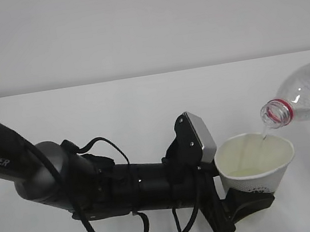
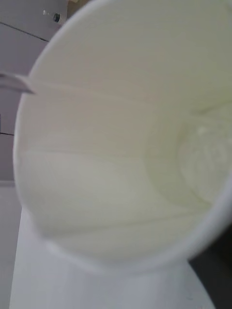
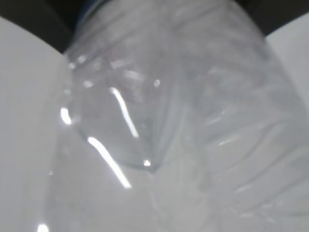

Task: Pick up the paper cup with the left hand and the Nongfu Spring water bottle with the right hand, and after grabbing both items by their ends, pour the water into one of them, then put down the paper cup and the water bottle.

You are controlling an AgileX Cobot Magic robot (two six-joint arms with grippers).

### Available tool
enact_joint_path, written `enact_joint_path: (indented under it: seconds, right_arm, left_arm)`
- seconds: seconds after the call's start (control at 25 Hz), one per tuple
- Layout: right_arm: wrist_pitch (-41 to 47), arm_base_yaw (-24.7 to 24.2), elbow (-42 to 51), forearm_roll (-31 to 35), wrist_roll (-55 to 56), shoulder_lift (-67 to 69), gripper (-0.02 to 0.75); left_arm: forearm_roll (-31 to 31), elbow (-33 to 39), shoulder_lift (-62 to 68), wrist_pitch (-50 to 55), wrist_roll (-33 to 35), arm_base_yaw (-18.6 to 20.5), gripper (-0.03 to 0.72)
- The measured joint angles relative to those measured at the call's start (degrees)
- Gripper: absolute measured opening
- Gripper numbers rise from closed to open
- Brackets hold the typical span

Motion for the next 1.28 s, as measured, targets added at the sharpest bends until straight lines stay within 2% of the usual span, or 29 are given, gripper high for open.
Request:
enact_joint_path:
  seconds: [1.28]
  right_arm:
    - [-0.1,0.0,0.0,0.5,-0.9,0.0,0.441]
  left_arm:
    - [0.0,0.0,0.0,-0.2,0.0,0.0,0.531]
